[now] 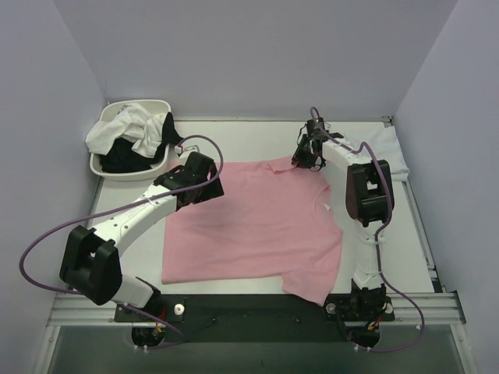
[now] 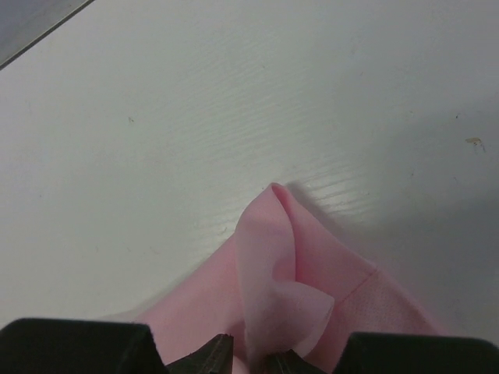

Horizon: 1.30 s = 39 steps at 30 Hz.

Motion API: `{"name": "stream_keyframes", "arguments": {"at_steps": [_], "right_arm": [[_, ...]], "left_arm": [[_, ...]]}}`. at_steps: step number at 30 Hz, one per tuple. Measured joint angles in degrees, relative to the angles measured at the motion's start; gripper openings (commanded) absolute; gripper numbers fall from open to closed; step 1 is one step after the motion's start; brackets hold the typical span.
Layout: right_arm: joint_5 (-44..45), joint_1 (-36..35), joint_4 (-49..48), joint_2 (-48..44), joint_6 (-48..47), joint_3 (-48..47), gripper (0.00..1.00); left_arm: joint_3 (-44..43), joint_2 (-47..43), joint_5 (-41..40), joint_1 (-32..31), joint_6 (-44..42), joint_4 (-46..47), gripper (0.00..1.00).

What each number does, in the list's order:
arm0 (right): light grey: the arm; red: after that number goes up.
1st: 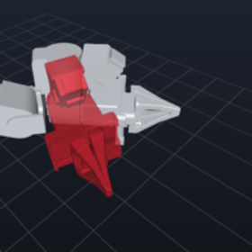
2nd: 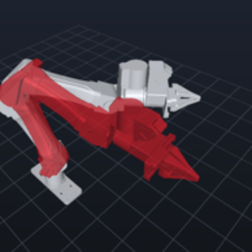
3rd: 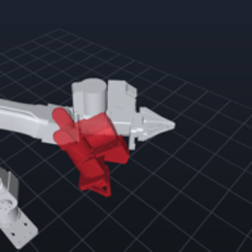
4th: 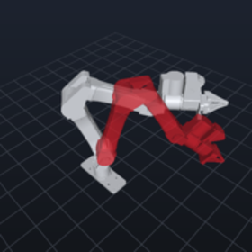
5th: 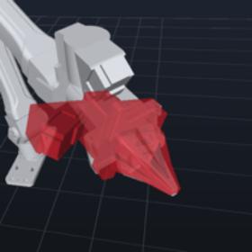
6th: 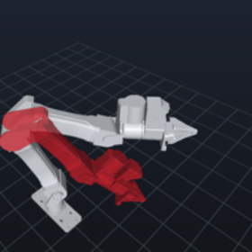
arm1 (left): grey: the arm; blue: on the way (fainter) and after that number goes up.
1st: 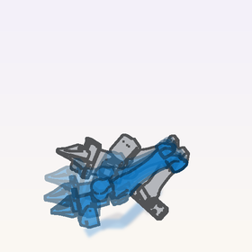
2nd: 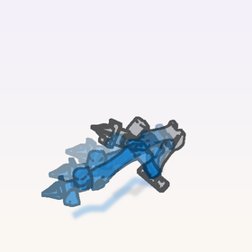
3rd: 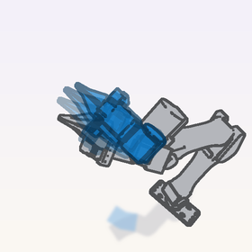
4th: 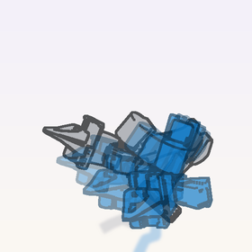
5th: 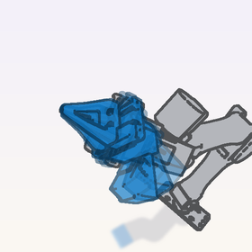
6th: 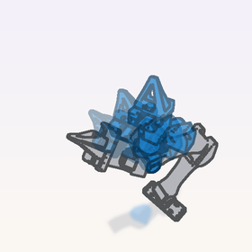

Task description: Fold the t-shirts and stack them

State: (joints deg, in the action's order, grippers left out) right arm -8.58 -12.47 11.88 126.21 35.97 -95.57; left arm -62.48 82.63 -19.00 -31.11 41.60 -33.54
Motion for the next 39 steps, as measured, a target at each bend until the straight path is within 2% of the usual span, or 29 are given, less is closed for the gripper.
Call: {"name": "stream_keyframes", "arguments": {"at_steps": [1,2,3,9,15,18,20,22,25,31,39], "right_arm": [[0.0,0.1,0.1,0.6,0.0,-0.3,0.15],[0.0,0.1,0.2,1.1,0.0,-0.5,0.05],[0.0,0.1,0.3,1.4,-0.1,-0.5,0.00],[0.0,0.1,1.3,2.1,0.0,-2.7,0.00],[-0.1,0.1,3.3,4.5,0.1,-10.6,0.00],[-0.5,0.1,4.3,6.7,0.1,-15.1,0.11],[-1.2,0.1,5.1,8.4,0.2,-18.3,0.29],[-3.2,0.1,5.0,10.3,0.6,-21.2,0.59],[-7.3,0.1,2.8,12.4,1.7,-22.8,0.74],[-13.7,0.0,-3.6,14.2,3.1,-21.8,0.79],[-15.1,0.0,-10.5,7.0,1.3,-14.1,0.79]], "left_arm": [[0.0,0.0,0.0,0.1,0.0,0.0,0.97],[0.1,0.0,0.0,0.1,-0.1,0.1,0.97],[0.2,0.0,0.0,0.2,-0.1,0.2,0.97],[0.7,0.1,0.1,0.2,-0.1,0.3,0.97],[0.7,0.2,0.2,0.3,-0.2,0.4,0.97],[0.8,0.4,0.3,0.5,-0.3,0.4,0.97],[0.8,0.7,0.4,0.5,-0.3,0.5,0.97],[0.8,0.9,0.5,0.5,-0.3,0.6,0.96],[0.8,1.1,1.0,0.5,-0.3,0.8,0.97],[1.4,1.9,1.4,0.5,-0.3,1.2,0.97],[1.7,2.0,1.5,0.5,-0.5,1.2,0.96]]}}
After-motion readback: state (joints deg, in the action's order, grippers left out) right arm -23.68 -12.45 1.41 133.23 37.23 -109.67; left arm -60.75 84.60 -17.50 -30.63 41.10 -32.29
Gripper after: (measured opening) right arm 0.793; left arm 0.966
